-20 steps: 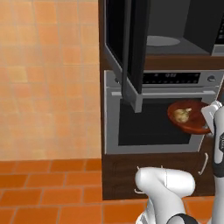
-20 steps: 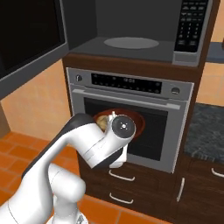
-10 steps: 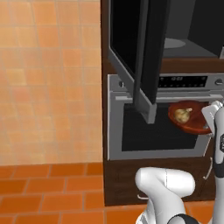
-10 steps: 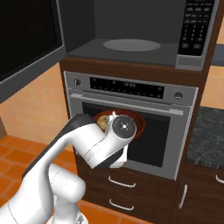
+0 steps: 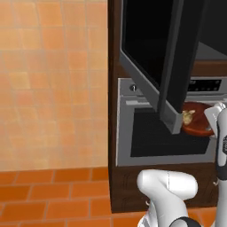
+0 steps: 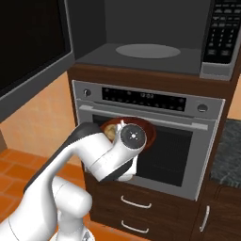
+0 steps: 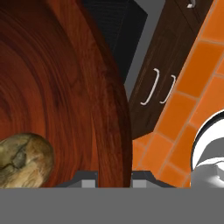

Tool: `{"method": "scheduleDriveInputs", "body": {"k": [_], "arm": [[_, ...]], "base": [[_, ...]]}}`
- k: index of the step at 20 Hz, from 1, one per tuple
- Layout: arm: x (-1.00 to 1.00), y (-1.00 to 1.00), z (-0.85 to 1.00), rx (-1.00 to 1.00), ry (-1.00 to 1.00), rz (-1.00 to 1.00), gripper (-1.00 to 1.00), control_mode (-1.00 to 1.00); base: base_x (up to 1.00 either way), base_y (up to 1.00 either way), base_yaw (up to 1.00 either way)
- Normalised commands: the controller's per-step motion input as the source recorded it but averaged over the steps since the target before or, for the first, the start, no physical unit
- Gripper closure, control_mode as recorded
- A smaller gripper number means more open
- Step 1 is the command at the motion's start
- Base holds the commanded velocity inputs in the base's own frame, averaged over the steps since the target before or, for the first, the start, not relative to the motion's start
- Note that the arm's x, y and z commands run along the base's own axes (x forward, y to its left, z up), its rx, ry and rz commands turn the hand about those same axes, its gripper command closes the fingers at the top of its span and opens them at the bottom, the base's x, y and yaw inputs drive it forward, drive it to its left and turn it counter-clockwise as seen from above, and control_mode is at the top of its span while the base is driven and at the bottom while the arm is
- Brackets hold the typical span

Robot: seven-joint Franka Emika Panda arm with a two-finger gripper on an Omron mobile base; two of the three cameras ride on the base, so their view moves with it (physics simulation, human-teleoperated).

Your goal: Pick the onion from the sink and place it in the bowl. Then pick the bowl and place it in the microwave. Then close the microwave door and press the start button.

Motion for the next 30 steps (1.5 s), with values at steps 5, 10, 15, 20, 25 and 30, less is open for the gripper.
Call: {"method": "scheduleDriveInputs", "body": {"k": [5, 10, 15, 20, 25, 30], "arm": [[0.00, 0.00, 0.00, 0.00, 0.00, 0.00, 1.00, 1.00], [0.00, 0.00, 0.00, 0.00, 0.00, 0.00, 1.00, 1.00], [0.00, 0.00, 0.00, 0.00, 0.00, 0.00, 1.00, 1.00], [0.00, 0.00, 0.00, 0.00, 0.00, 0.00, 1.00, 1.00], [0.00, 0.00, 0.00, 0.00, 0.00, 0.00, 1.00, 1.00], [0.00, 0.00, 0.00, 0.00, 0.00, 0.00, 1.00, 1.00]], "base": [[0.36, 0.01, -0.12], [0.24, -0.08, -0.16], [0.03, -0.46, -0.05], [0.32, -0.40, 0.00], [0.32, -0.10, 0.00], [0.00, -0.02, 0.00]]}}
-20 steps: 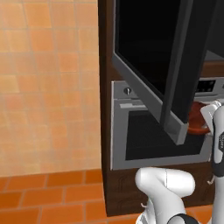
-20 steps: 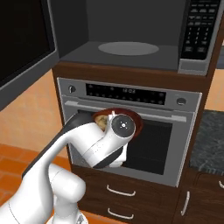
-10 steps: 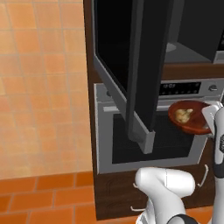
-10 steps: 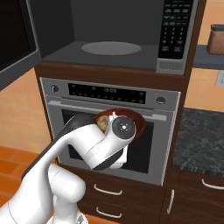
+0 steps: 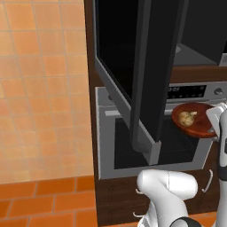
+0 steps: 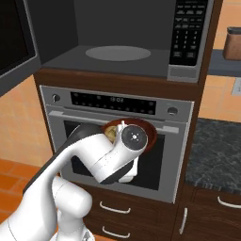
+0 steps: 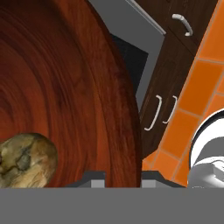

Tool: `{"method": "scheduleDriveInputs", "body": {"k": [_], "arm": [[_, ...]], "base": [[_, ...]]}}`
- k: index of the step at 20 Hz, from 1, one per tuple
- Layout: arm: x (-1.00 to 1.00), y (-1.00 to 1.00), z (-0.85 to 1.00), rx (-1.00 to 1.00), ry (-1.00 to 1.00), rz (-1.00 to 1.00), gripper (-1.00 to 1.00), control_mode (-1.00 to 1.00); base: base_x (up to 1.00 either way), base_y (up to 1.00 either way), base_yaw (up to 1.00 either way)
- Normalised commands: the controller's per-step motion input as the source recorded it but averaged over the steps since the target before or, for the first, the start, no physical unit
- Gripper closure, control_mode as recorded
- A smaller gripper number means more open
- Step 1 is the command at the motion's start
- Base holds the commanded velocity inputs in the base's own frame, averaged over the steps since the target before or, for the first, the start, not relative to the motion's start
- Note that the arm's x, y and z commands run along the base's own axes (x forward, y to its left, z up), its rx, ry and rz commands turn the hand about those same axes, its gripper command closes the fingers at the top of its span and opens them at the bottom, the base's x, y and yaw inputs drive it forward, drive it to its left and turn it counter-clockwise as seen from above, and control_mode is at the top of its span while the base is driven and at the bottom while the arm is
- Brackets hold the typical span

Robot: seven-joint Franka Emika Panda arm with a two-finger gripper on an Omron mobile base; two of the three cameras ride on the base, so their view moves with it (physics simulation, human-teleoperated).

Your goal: Pick the onion from the sink and place it in the bowl. Then pick the bowl and place it in the microwave. Then close the microwave door and press the start button.

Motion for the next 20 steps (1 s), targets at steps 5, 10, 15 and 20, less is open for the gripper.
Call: {"method": "scheduleDriveInputs", "body": {"k": [5, 10, 15, 20], "arm": [[0.00, 0.00, 0.00, 0.00, 0.00, 0.00, 1.00, 1.00], [-0.76, -0.04, 0.29, 0.08, -0.09, 0.01, 1.00, -1.00], [-0.20, 0.13, 0.96, 0.02, -0.06, 0.02, 1.00, -1.00], [0.27, 0.35, 0.86, 0.00, -0.01, 0.00, 1.00, -1.00]], "base": [[-0.02, -0.03, 0.00], [0.00, 0.00, 0.00], [0.00, 0.00, 0.00], [0.00, 0.00, 0.00]]}}
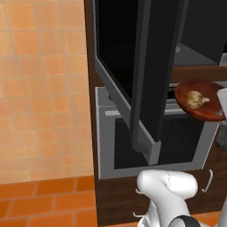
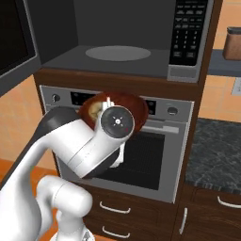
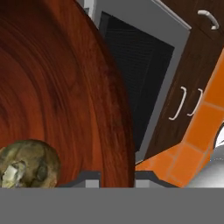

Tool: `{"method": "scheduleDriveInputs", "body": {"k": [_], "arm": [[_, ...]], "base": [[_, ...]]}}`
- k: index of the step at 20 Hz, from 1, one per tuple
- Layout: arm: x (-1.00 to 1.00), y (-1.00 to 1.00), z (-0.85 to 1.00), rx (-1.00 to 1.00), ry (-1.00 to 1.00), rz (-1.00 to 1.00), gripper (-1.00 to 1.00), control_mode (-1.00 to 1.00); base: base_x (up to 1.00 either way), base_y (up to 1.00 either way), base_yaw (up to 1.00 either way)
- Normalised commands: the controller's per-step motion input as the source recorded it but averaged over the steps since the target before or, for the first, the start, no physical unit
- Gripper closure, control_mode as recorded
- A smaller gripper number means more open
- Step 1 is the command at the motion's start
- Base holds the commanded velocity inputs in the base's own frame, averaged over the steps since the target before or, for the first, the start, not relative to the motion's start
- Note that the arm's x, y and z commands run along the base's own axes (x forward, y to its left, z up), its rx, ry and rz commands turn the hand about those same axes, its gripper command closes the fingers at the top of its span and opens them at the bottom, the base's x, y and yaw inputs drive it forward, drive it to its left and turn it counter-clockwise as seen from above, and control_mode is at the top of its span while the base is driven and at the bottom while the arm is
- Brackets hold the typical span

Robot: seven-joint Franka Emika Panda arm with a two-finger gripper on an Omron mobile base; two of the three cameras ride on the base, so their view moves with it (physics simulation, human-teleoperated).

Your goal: Pick the onion from the sink and place it in the bowl. Then pick the bowl and place it in the microwave. Then close the microwave door and press the start button.

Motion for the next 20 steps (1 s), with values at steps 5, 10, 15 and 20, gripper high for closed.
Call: {"method": "scheduleDriveInputs", "body": {"k": [5, 10, 15, 20], "arm": [[0.56, 0.24, 0.69, 0.01, -0.03, 0.00, 1.00, -1.00], [0.63, 0.11, 0.52, 0.05, -0.03, 0.00, 1.00, -1.00], [0.62, 0.04, 0.46, 0.06, -0.07, 0.00, 1.00, -1.00], [0.58, 0.10, 0.38, 0.05, -0.07, 0.00, 1.00, -1.00]], "base": [[0.00, 0.00, 0.00], [0.00, 0.00, 0.00], [0.00, 0.00, 0.00], [0.00, 0.00, 0.00]]}}
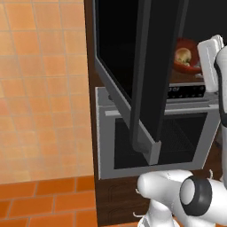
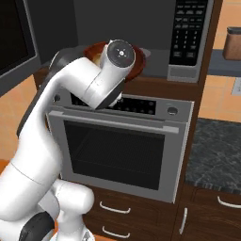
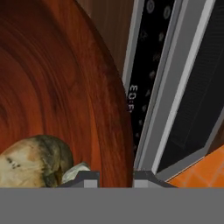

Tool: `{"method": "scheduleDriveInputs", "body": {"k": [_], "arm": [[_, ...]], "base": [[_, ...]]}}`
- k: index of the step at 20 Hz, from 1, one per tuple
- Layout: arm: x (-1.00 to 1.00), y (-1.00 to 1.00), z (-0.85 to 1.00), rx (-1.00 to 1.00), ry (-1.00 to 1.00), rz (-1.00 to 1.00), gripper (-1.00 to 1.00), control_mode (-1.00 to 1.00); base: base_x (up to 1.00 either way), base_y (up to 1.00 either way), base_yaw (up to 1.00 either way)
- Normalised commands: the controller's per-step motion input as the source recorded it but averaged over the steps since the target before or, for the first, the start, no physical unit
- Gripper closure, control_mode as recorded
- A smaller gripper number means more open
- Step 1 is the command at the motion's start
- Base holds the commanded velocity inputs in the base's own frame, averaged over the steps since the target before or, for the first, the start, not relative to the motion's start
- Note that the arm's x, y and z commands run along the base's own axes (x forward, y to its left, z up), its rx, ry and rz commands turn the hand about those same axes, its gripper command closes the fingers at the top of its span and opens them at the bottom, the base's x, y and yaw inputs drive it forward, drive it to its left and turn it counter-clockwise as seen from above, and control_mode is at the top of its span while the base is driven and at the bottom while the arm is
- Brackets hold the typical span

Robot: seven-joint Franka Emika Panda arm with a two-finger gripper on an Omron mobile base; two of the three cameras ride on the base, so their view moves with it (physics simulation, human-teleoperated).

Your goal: Pick the onion from the sink and place it in the bowl. Then pick the bowl and place it in the microwave. Then close the microwave door and press the start button.

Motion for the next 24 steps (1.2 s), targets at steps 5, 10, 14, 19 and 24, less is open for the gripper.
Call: {"method": "scheduleDriveInputs", "body": {"k": [5, 10, 14, 19, 24], "arm": [[0.75, 0.22, 0.45, 0.03, -0.02, 0.00, 1.00, -1.00], [0.79, 0.20, 0.39, 0.01, 0.00, 0.01, 1.00, -1.00], [0.74, 0.18, 0.16, 0.00, 0.01, 0.02, 1.00, -1.00], [0.63, 0.14, 0.00, 0.00, 0.05, 0.01, 1.00, -1.00], [0.48, 0.04, -0.10, 0.00, 0.06, 0.02, 1.00, -1.00]], "base": [[0.00, 0.00, 0.00], [0.00, 0.00, 0.00], [0.00, 0.00, 0.00], [0.00, 0.00, 0.00], [0.00, 0.00, 0.00]]}}
